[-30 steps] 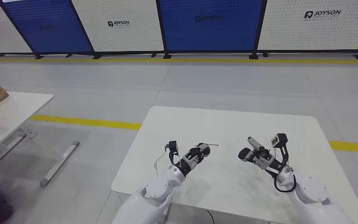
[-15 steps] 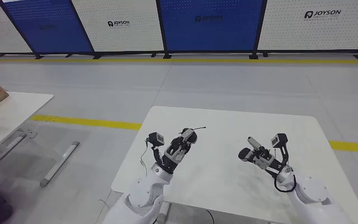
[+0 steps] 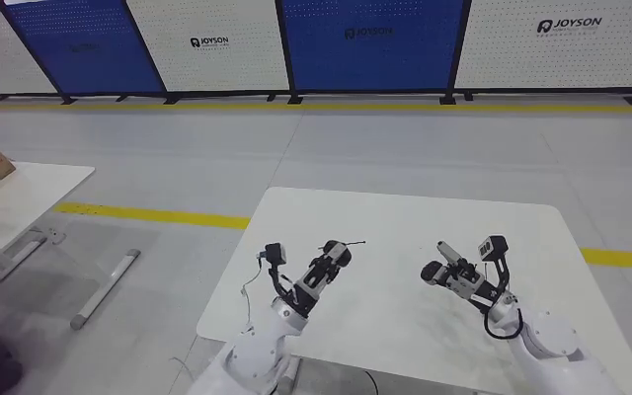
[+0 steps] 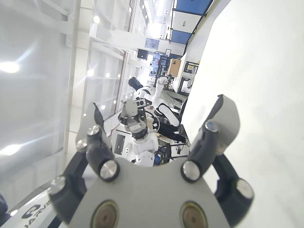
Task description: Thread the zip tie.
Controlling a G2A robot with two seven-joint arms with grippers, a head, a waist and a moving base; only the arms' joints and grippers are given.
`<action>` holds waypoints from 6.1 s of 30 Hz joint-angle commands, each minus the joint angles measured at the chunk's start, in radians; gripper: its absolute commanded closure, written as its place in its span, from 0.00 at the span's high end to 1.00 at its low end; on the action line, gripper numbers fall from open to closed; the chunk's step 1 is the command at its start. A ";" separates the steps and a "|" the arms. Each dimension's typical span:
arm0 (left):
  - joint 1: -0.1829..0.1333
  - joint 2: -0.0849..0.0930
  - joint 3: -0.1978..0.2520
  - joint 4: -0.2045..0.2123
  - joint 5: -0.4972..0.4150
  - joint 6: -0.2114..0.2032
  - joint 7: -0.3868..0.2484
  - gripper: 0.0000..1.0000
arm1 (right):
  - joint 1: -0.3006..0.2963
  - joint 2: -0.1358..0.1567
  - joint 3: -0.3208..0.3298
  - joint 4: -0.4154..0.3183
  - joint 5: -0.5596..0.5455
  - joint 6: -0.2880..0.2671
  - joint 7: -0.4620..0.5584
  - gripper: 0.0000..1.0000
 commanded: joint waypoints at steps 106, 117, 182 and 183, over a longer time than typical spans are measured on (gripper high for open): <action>-0.076 -0.027 0.201 0.149 0.352 -0.047 0.114 0.00 | 0.000 0.000 0.000 0.000 0.000 0.000 0.000 1.00; -0.069 -0.022 0.188 0.139 0.428 -0.013 0.130 0.00 | 0.000 0.000 0.000 0.000 0.000 0.000 0.000 1.00; -0.069 -0.022 0.188 0.139 0.428 -0.013 0.130 0.00 | 0.222 0.106 0.124 -0.271 -0.889 0.529 0.461 1.00; -0.069 -0.022 0.188 0.139 0.428 -0.013 0.130 0.00 | 0.222 0.106 0.124 -0.271 -0.889 0.529 0.461 1.00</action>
